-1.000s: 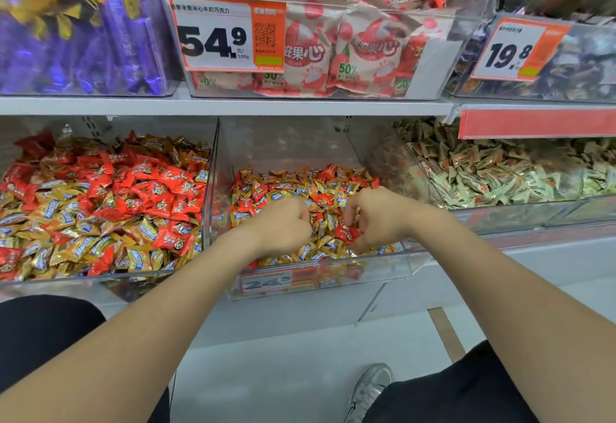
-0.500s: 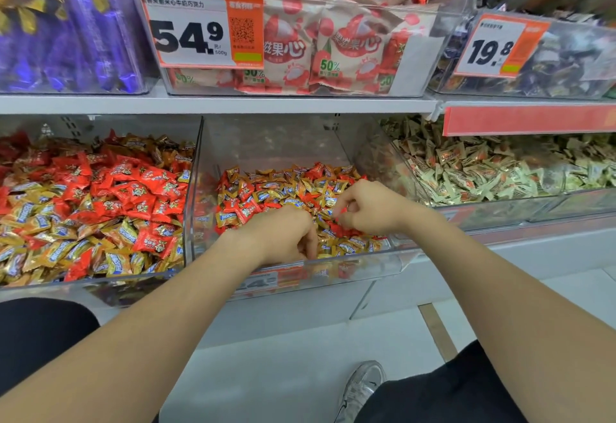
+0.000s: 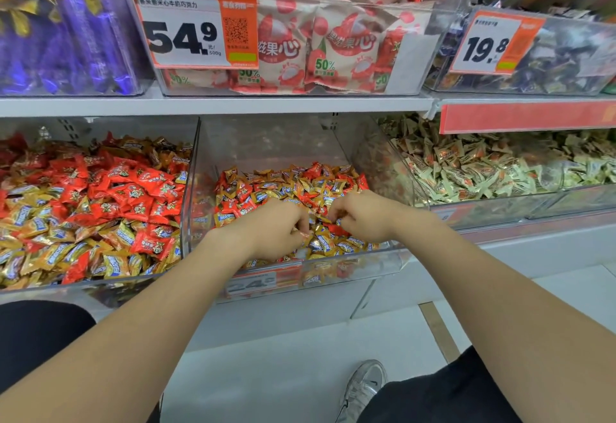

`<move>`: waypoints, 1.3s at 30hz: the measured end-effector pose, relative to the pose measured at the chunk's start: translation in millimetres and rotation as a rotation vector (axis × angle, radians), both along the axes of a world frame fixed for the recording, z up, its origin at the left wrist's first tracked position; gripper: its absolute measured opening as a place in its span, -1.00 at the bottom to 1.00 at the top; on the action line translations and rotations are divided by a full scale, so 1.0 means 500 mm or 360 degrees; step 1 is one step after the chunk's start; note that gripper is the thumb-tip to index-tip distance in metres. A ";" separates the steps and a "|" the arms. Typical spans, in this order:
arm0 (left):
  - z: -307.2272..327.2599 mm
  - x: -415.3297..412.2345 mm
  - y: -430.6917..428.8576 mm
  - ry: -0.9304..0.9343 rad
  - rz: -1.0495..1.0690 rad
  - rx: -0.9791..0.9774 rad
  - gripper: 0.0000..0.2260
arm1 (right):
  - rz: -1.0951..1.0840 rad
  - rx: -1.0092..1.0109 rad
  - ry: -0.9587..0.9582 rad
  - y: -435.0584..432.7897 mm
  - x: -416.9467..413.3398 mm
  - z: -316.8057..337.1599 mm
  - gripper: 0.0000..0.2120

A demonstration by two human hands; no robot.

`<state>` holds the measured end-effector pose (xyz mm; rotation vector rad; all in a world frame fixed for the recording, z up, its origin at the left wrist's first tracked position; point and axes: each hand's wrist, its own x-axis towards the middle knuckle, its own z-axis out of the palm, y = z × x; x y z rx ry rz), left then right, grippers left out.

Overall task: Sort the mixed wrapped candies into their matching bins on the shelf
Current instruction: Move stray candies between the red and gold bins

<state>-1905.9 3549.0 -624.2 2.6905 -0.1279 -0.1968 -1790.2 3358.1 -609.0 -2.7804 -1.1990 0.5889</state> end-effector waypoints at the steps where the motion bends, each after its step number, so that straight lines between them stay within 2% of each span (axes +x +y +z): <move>1: 0.002 -0.002 0.002 -0.0030 0.0020 -0.0039 -0.88 | 0.0010 -0.0088 -0.0007 0.002 -0.001 -0.003 -0.65; 3: 0.004 -0.007 0.009 -0.0055 0.0043 -0.0055 -0.76 | 0.0015 -0.0237 -0.0048 0.006 -0.003 -0.007 -0.60; 6: 0.008 -0.013 0.011 0.0049 -0.0070 0.0023 -0.81 | 0.0045 -0.0372 -0.0118 0.012 -0.006 -0.013 -0.49; 9: 0.019 -0.019 0.001 0.0173 -0.0199 0.0134 -0.57 | 0.0085 -0.0456 -0.0174 0.014 -0.013 -0.014 -0.40; 12: 0.020 -0.017 -0.002 0.0191 -0.0218 0.0269 -0.58 | 0.0092 -0.0345 -0.0029 0.016 -0.006 -0.029 -0.65; 14: 0.013 -0.015 -0.002 0.0233 -0.0196 0.0249 -0.61 | 0.0074 -0.0233 0.0096 0.015 -0.004 -0.036 -0.69; 16: 0.004 -0.013 0.003 0.0300 -0.0151 0.0148 -0.66 | 0.0086 -0.0125 0.0141 0.013 -0.004 -0.041 -0.73; 20: 0.020 -0.009 0.018 0.0275 -0.0017 -0.0202 -0.94 | 0.0039 0.0132 0.0265 0.005 0.005 -0.018 -0.81; 22: 0.036 -0.006 0.021 0.0169 0.0075 -0.0305 -0.90 | -0.0058 0.0290 0.0399 -0.006 0.005 0.005 -0.89; 23: 0.041 -0.006 0.021 0.0072 0.0124 -0.0290 -0.89 | -0.0120 0.0387 0.0505 -0.012 0.002 0.018 -0.89; 25: 0.047 -0.006 0.014 -0.0114 0.0217 -0.0244 -0.91 | -0.0288 0.0541 0.0723 -0.024 -0.006 0.033 -0.70; 28: 0.039 -0.003 -0.002 -0.0257 0.0324 -0.0273 -0.98 | -0.0420 0.0588 0.0694 -0.029 -0.020 0.052 -0.71; 32: 0.027 0.014 -0.013 -0.0522 0.0461 0.0124 -0.87 | -0.0431 0.0752 0.0501 -0.015 -0.018 0.048 -0.52; 35: 0.012 0.029 -0.012 -0.0337 0.0277 0.0223 -0.84 | -0.0411 0.0727 0.0562 -0.009 -0.015 0.043 -0.56; 38: 0.002 0.039 -0.008 -0.0130 0.0142 0.0490 -0.53 | -0.0435 0.0637 0.0632 -0.004 -0.010 0.036 -0.65; 39: 0.000 0.043 -0.009 -0.0118 0.0145 0.0602 -0.49 | -0.0434 0.0605 0.0657 -0.003 -0.013 0.036 -0.67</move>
